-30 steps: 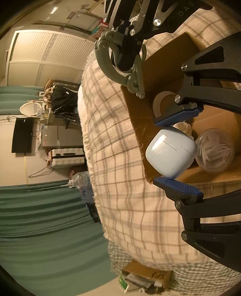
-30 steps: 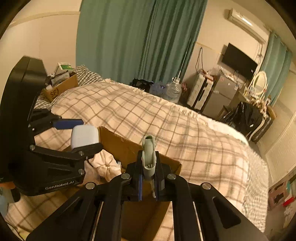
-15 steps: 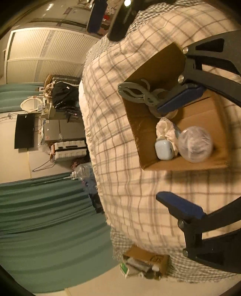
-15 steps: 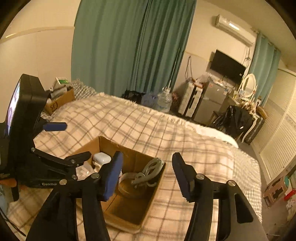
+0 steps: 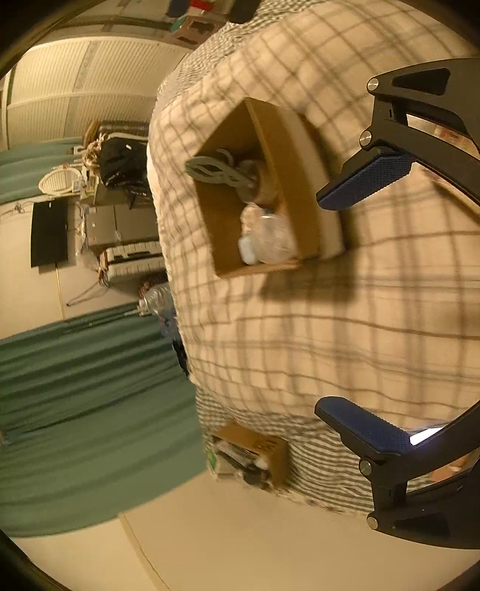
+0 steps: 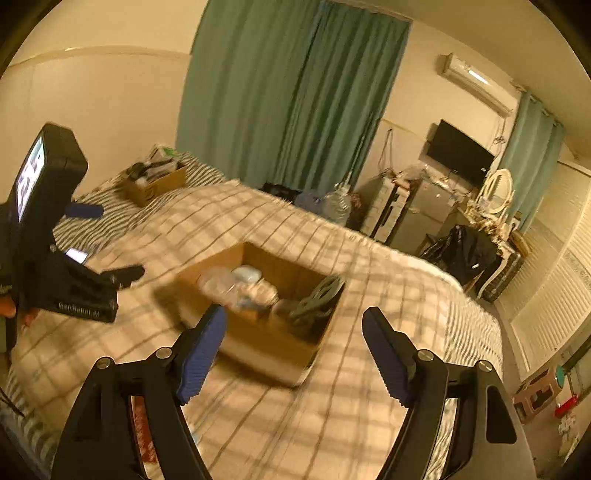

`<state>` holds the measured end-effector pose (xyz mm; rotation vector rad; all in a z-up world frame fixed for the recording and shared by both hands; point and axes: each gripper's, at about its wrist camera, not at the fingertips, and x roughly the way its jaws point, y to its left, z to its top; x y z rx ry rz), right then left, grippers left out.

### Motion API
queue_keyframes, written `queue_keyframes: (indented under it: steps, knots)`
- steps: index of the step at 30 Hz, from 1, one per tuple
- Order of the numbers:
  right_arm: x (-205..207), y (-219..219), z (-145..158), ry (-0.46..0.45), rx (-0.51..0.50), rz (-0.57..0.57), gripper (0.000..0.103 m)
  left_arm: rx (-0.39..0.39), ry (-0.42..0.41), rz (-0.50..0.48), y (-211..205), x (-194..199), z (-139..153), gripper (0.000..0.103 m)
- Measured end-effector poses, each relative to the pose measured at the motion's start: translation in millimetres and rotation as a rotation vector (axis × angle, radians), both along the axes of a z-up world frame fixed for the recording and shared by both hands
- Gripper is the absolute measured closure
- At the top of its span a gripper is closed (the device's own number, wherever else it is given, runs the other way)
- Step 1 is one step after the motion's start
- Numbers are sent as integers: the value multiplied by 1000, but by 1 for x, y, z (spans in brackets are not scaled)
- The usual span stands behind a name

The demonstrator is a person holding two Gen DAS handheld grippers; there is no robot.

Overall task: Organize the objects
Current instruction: 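Grasp the white cartoon figure with the right gripper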

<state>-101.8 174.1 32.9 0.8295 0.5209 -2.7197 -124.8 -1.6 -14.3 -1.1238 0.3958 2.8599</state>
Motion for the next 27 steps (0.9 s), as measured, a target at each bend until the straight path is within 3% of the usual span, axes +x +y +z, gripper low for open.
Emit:
queue_keyframes:
  steps: [5,9,13,25,27]
  knots:
    - [27,-4,-43,-93,-19,35,27,5,-44,51,-2,34,-31,0]
    - [32,-9,-87,-222,-27,48,27,-29,-67,21,11,57,-56,0]
    - [36,-12,-113,-304,-28,71,27,-55,-125,-5,15,62,-75,0]
    - [14,-29,-168,-508,23,92,27,-10,-168,60,-11,60,-86,0]
    - [12,-29,-172,-506,28,77,33,-16,-165,59,-10,62,-86,0]
